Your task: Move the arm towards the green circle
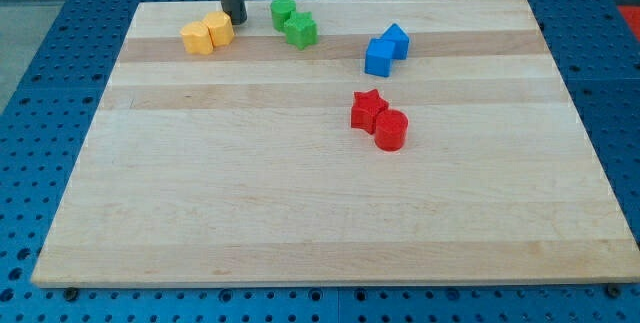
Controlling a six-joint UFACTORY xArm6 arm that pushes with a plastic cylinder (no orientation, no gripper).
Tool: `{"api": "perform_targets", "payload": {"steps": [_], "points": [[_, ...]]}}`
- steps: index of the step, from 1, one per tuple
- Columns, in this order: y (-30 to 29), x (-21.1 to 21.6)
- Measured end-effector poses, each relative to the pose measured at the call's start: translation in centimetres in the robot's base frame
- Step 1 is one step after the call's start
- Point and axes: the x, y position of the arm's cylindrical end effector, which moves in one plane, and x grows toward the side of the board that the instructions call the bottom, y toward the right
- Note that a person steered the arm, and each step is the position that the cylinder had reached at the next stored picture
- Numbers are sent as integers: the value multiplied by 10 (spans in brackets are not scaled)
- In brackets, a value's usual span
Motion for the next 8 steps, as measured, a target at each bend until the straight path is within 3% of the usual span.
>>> {"api": "perform_targets", "payload": {"steps": [4, 8], "points": [[-21, 38], [28, -42]]}}
